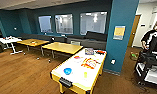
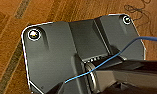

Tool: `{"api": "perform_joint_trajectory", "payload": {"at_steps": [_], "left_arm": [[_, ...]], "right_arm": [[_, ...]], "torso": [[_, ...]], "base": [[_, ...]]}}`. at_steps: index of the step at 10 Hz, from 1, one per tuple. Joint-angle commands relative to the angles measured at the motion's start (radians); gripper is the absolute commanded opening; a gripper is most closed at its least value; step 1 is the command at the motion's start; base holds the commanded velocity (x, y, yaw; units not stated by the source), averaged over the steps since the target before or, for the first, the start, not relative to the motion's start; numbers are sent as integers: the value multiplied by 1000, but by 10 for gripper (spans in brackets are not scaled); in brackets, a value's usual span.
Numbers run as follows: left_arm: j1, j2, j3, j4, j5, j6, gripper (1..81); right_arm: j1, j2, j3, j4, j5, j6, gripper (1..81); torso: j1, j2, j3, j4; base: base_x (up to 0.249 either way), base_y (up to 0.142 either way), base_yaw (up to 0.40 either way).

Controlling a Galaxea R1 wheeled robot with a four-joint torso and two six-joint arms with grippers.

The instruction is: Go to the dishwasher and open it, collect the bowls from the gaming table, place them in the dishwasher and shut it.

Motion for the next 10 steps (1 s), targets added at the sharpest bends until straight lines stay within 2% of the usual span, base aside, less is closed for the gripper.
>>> {"api": "perform_joint_trajectory", "payload": {"at_steps": [1, 10], "left_arm": [[-47, -2, -1, -4, 51, 8, 811], [-47, 1, -1, -4, 49, 8, 811]], "right_arm": [[45, 5, 2, 1, -46, -3, 811], [45, 5, 0, 1, -46, -3, 811]], "torso": [[0, 0, 0, 0], [0, 0, 0, 0]], "base": [[108, 145, 0], [108, 141, 0]]}}
